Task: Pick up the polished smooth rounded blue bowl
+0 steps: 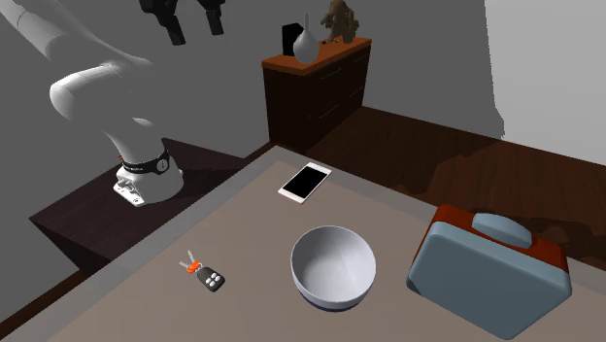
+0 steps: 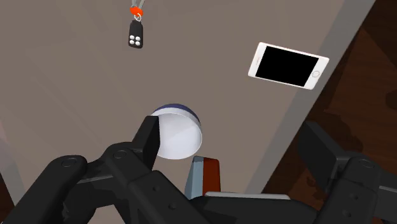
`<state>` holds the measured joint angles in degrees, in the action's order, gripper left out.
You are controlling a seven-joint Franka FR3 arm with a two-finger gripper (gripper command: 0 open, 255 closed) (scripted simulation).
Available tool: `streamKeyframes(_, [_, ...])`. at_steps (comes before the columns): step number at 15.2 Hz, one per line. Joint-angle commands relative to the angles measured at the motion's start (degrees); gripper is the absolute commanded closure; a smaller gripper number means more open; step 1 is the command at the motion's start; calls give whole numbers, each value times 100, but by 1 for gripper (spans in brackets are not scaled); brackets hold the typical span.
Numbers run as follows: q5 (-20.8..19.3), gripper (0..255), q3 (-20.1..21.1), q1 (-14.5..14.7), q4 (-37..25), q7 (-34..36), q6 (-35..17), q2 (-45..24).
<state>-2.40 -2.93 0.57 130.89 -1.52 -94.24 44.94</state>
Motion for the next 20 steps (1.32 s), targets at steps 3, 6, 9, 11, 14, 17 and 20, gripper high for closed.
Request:
streamKeyframes(3, [-30,0,4,5,111,4,-351,-273])
streamKeyframes(6, [-76,0,9,12,221,14,-869,-731])
streamKeyframes(9, [-124,0,13,15,263,27,-1369,-1240])
streamKeyframes(11, [-158,0,14,16,252,39,-1689,-1604])
streamKeyframes(14, [-210,0,19,13,178,60,-2143,-2182])
streamKeyframes(17, [-266,0,21,10,36,88,-2559,-2791])
streamKeyframes(20, [-325,0,25,2,-174,119,-2929,-3421])
